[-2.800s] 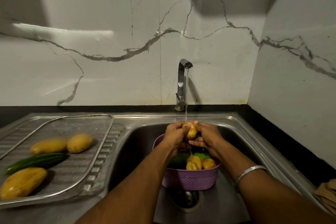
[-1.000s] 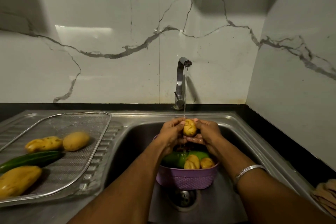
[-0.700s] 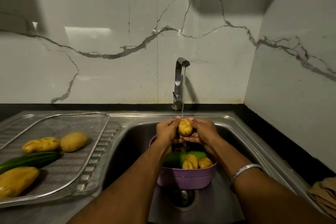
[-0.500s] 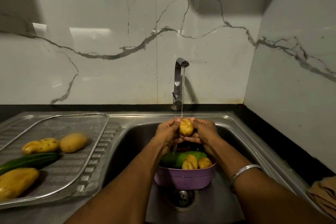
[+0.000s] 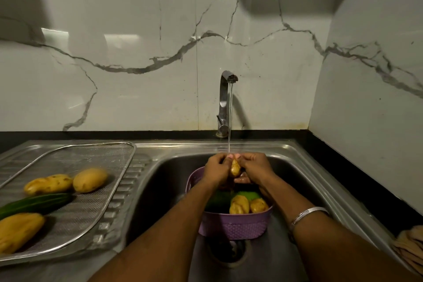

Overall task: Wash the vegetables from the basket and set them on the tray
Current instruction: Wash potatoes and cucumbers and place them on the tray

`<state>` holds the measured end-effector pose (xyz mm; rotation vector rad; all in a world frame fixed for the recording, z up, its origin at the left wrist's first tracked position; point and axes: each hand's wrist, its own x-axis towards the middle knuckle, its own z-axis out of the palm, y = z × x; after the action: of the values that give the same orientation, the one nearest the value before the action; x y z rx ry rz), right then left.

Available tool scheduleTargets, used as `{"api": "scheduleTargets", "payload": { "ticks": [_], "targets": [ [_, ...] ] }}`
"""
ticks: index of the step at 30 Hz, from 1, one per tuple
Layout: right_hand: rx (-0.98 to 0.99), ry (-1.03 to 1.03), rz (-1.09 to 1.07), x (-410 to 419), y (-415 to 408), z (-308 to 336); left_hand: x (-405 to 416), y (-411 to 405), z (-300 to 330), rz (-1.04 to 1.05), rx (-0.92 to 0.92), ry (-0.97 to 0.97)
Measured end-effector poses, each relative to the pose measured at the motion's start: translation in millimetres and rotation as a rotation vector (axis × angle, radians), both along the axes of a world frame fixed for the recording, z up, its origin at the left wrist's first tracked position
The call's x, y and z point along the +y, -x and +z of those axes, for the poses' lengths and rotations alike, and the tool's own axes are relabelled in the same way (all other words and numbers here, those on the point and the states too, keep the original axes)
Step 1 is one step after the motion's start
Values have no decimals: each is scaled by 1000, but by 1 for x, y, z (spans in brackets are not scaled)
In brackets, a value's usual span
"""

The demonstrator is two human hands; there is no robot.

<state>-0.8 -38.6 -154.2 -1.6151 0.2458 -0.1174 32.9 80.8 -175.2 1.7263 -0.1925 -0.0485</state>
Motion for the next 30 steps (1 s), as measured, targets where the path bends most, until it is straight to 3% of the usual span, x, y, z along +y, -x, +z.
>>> {"api": "scheduleTargets", "payload": {
  "ticks": [6, 9, 14, 18, 21, 26, 28, 30],
  "targets": [
    [-6, -36, -15, 9, -13, 2, -7, -9, 7, 197, 119, 281],
    [-45, 125, -38, 12, -16, 0, -6, -10, 5, 274, 158, 311],
    [-201, 502, 60, 18, -10, -3, 1, -7, 2, 90, 95, -36],
    [-238, 583, -7, 23, -9, -5, 3, 1, 6, 181, -120, -211],
    [-100, 529, -114, 24, -13, 0, 6, 6, 7, 182, -374, -309],
    [204, 129, -87, 26, -7, 6, 10, 8, 5, 194, -598, -468],
    [122, 318, -125, 27, -7, 3, 4, 8, 4, 190, -472, -494],
    [-53, 665, -198, 27, -7, -1, -4, 8, 7, 167, -181, -408]
  ]
}}
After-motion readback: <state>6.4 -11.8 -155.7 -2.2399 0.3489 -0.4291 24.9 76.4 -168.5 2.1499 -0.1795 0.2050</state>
